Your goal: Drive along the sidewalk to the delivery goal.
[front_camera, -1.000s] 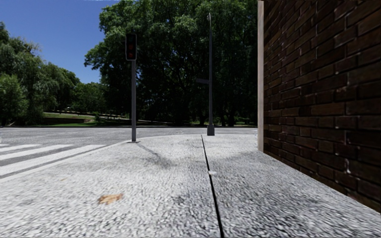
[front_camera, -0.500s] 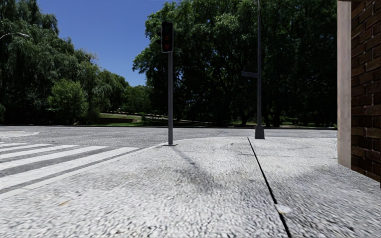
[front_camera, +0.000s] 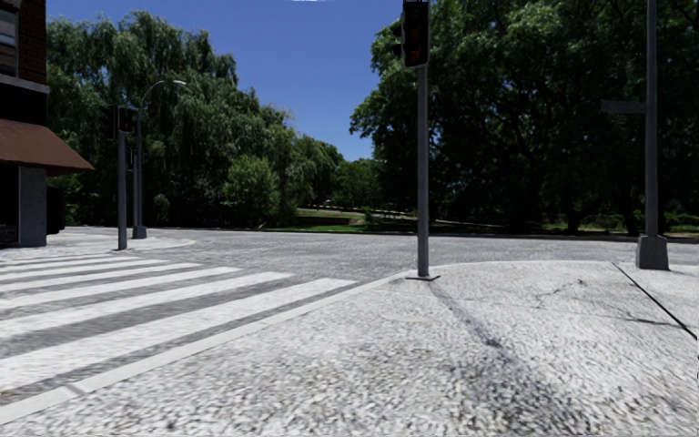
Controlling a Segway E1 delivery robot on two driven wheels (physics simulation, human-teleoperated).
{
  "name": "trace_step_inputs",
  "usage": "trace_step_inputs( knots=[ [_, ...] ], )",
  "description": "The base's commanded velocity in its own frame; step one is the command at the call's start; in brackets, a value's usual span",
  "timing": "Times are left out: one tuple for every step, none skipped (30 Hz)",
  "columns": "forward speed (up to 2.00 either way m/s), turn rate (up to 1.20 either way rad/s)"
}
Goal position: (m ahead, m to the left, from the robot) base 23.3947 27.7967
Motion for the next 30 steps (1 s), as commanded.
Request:
trace_step_inputs(
  knots=[
    [2.00, 0.70],
    [2.00, 0.70],
    [2.00, 0.70],
    [2.00, 0.70],
    [2.00, 0.70],
    [2.00, 0.70],
    [2.00, 0.70],
    [2.00, 0.70],
    [2.00, 0.70],
    [2.00, 0.70],
    [2.00, 0.70],
    [2.00, 0.70],
    [2.00, 0.70],
    [2.00, 0.70],
    [2.00, 0.70],
    [2.00, 0.70],
    [2.00, 0.70],
    [2.00, 0.69],
    [2.00, 0.69],
    [2.00, 0.69],
    [2.00, 0.68],
    [2.00, 0.67],
    [1.94, 0.67],
    [1.94, 0.67],
    [1.85, 0.67],
    [1.75, 0.66],
    [1.67, 0.66],
    [1.65, 0.66],
    [1.65, 0.66],
    [1.65, 0.64]
  ],
)
